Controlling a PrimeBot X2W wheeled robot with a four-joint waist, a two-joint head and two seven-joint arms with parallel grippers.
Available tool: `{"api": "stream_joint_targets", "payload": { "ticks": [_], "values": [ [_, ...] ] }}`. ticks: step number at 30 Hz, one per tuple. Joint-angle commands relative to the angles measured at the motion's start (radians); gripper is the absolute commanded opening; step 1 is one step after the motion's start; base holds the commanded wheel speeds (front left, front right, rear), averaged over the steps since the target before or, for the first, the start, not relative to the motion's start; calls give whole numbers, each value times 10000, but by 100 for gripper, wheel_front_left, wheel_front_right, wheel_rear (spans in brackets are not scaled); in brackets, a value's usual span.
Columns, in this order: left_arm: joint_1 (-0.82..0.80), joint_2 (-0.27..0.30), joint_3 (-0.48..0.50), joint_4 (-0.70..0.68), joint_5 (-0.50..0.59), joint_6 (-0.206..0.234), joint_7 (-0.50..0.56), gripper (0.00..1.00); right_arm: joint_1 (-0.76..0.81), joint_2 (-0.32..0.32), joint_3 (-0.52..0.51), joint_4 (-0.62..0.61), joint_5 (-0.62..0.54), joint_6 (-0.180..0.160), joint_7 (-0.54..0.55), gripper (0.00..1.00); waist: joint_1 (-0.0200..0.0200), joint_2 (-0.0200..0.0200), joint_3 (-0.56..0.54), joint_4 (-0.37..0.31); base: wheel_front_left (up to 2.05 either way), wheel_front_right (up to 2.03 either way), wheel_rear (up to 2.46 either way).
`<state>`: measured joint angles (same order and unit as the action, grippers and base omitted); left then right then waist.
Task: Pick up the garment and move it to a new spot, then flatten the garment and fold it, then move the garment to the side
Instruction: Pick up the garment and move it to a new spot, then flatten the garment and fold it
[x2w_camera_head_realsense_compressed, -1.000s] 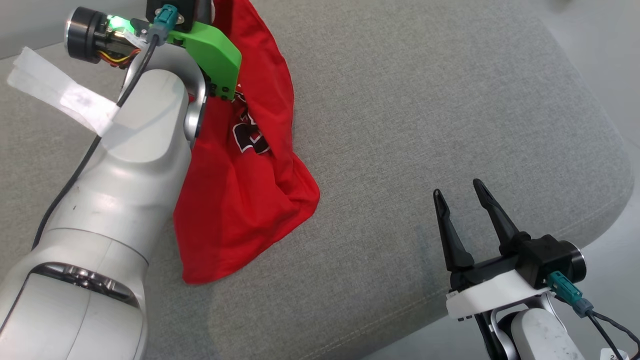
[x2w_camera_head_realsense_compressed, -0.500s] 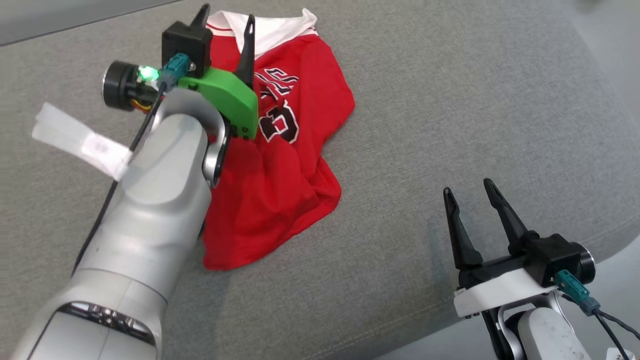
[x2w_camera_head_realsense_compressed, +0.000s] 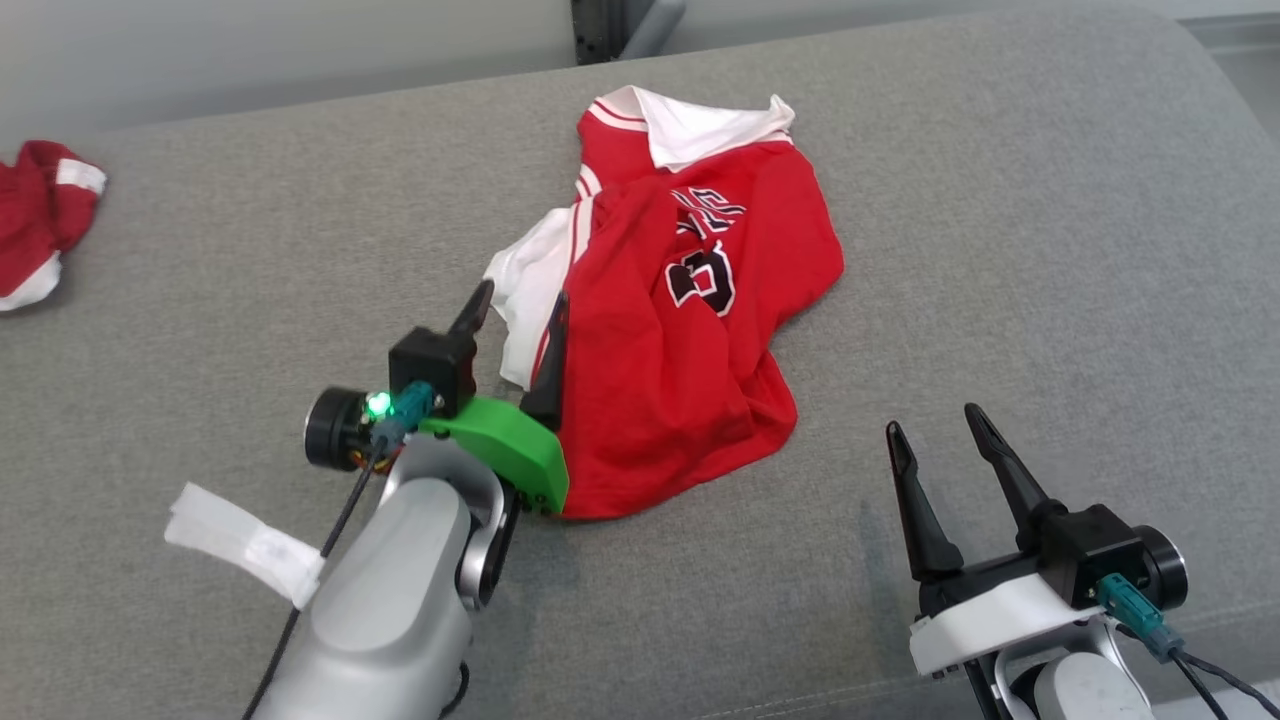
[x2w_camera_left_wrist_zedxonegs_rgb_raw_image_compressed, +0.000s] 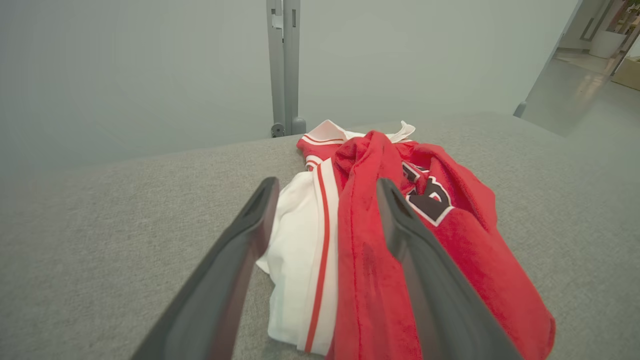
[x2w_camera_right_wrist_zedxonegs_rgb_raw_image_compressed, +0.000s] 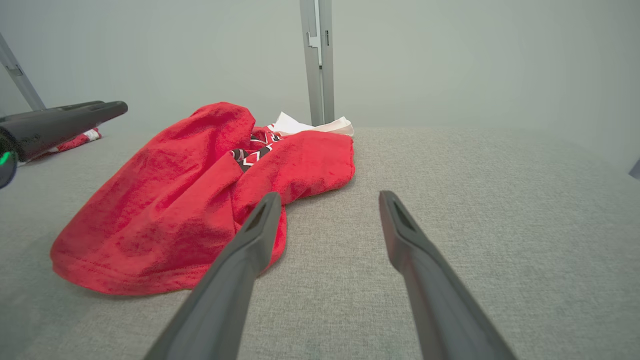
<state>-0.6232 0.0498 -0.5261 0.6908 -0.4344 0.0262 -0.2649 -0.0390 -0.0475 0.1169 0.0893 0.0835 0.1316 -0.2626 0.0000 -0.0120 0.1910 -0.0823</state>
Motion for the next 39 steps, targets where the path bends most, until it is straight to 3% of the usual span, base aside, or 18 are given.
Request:
{"api": "stream_joint_targets", "payload": {
  "ticks": [1, 9, 18, 20, 21, 30, 39],
  "values": [
    [414, 10, -19, -40, 44, -96, 9, 100, 166, -29, 13, 48, -92, -17, -6, 100, 0, 120, -698, 708, 0, 0, 0],
    [1393, 15, -850, 873, -1161, -732, 11, 100, 215, -28, 161, 118, -101, -17, -5, 100, 0, 120, -934, 531, 0, 0, 0],
    [1168, 14, -1986, 2156, -2696, -970, 312, 100, 322, -26, 46, 60, -165, -17, -5, 100, 0, 120, -925, 57, 0, 0, 0],
    [1142, 23, -2296, 2251, -2991, -1025, 380, 40, 342, -25, -26, 48, -163, -17, -5, 100, 0, 120, -939, 9, 0, 0, 0],
    [1112, 23, -2458, 2261, -3057, -1032, 364, 0, 354, -25, -57, 38, -153, -17, -5, 100, 0, 120, -951, -13, 0, 0, 0],
    [923, 19, -4426, 1125, -3615, -1183, 226, 0, 386, -26, -669, -36, -178, -17, -5, 100, 0, 120, -1033, -446, 0, 0, 0],
    [549, 31, -6675, -934, -3926, -837, 85, 0, 362, -23, -1822, -132, -446, -17, -6, 100, 0, 120, -870, -1174, 0, 0, 0]
  ]
}}
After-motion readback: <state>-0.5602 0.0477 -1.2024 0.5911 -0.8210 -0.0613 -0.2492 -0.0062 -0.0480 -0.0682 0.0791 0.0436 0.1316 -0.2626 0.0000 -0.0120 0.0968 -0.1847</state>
